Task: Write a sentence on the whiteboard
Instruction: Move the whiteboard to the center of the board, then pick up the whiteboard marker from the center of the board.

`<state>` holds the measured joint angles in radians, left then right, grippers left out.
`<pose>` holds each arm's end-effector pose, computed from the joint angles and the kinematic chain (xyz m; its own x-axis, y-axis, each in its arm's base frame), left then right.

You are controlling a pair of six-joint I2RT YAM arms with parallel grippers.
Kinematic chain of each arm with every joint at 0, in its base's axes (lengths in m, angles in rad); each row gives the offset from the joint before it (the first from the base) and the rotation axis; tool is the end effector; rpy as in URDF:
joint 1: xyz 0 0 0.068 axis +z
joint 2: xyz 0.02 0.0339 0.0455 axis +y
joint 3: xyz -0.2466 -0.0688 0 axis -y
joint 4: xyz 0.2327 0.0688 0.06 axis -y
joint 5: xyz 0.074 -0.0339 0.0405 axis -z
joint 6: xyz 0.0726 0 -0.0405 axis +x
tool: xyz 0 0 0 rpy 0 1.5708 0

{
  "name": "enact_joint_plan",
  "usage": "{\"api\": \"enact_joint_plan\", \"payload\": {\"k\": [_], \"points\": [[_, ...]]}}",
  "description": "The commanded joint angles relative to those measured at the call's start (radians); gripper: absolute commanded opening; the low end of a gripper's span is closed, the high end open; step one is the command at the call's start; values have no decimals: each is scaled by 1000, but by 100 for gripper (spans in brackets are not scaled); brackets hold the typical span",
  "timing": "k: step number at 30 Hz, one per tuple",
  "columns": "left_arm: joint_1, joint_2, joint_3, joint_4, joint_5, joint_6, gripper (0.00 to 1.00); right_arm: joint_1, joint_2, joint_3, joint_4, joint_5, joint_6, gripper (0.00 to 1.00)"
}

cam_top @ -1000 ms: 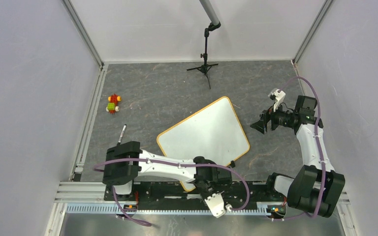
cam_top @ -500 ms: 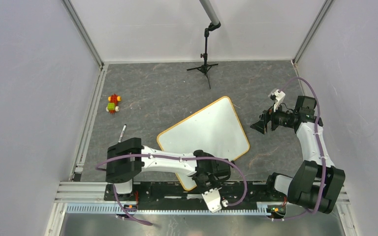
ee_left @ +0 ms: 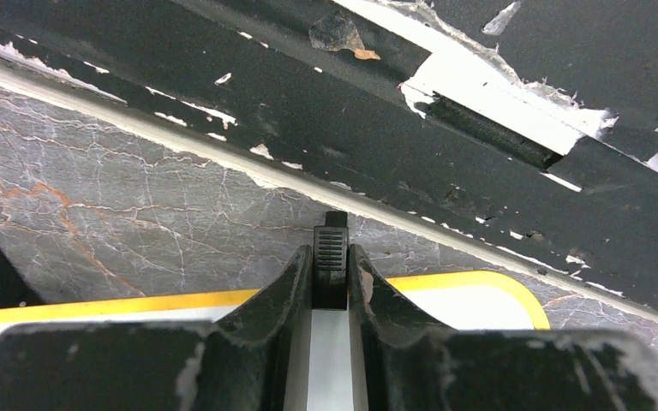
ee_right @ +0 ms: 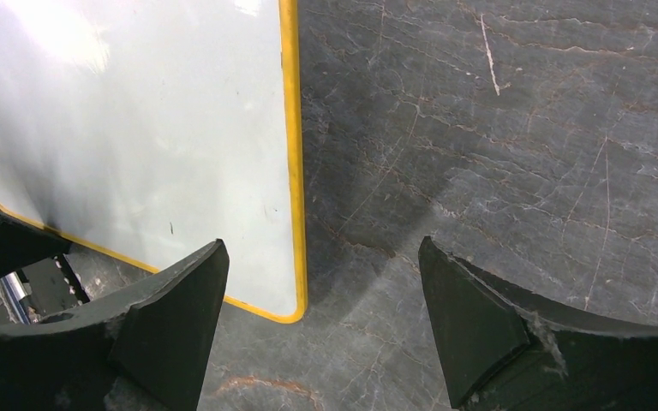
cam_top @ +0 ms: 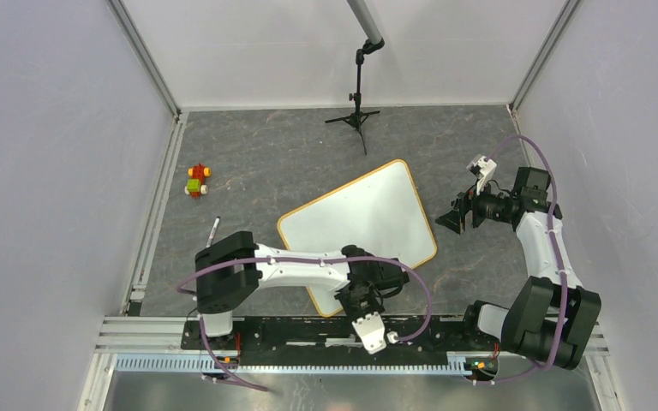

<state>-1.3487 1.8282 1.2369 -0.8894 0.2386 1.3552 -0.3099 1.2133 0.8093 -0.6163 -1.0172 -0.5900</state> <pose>0.0543 -0.3183 0.1281 0.8835 0.3966 -0.2492 0.4181 -0.9076 0.0375 0.2378 -0.0113 0.2126 -0.5279 -0.1381 -0.8380 -0.6705 0.6734 0.3114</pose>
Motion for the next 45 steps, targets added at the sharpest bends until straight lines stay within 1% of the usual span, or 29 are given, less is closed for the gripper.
{"api": "enact_joint_plan", "payload": {"k": [1,3,5,7,9,14,16,18,21,24,26,28,30,33,34,35,37,38,39,41,43,45], "points": [[69,51,43,72,-120,38,15,-7,3,22,-14,-26,-19,88],[74,48,56,92,-123,16,19,-6,-1,32,-17,-22,-19,89],[75,46,75,91,-133,4,33,-7,-6,43,-15,-23,-10,90],[72,30,99,71,-124,-11,52,-6,-8,58,-14,-26,3,92],[62,6,120,49,-105,-35,64,-6,-11,73,-12,-25,13,94],[2,-85,142,-8,-51,-105,82,-6,-14,112,24,-18,64,98],[-9,-106,176,-26,-26,-178,89,-6,-20,127,47,-6,93,98],[-7,-119,225,-44,-26,-261,100,-6,-33,138,74,9,118,98],[8,-162,291,-41,-38,-422,100,-6,-68,144,149,58,181,98],[75,-190,390,-28,-47,-656,100,-6,-108,139,265,122,272,98],[147,-182,490,-46,-92,-812,100,-6,-130,128,353,160,351,98],[256,-163,623,-106,-71,-957,100,-6,-144,111,452,205,464,98],[377,-164,706,-138,-34,-1090,100,-6,-141,108,488,182,501,98],[608,-219,736,-131,61,-1246,100,-6,-121,107,523,154,521,98],[693,-237,736,-133,62,-1276,100,-7,-102,115,515,154,525,98],[761,-252,742,-150,53,-1286,100,-7,-84,129,492,149,526,98],[906,-265,774,-234,48,-1290,100,-6,-47,141,460,128,524,98],[1002,-284,763,-254,56,-1296,100,-7,-40,134,459,121,527,98],[1101,-310,734,-261,77,-1293,100,-6,-40,120,467,112,532,98],[1270,-364,651,-261,127,-1239,100,-6,-43,94,487,113,547,98],[1394,-389,561,-287,82,-1151,100,-6,-43,79,492,111,549,98],[1498,-398,440,-321,99,-1065,99,-7,-41,64,501,95,551,98]]}}
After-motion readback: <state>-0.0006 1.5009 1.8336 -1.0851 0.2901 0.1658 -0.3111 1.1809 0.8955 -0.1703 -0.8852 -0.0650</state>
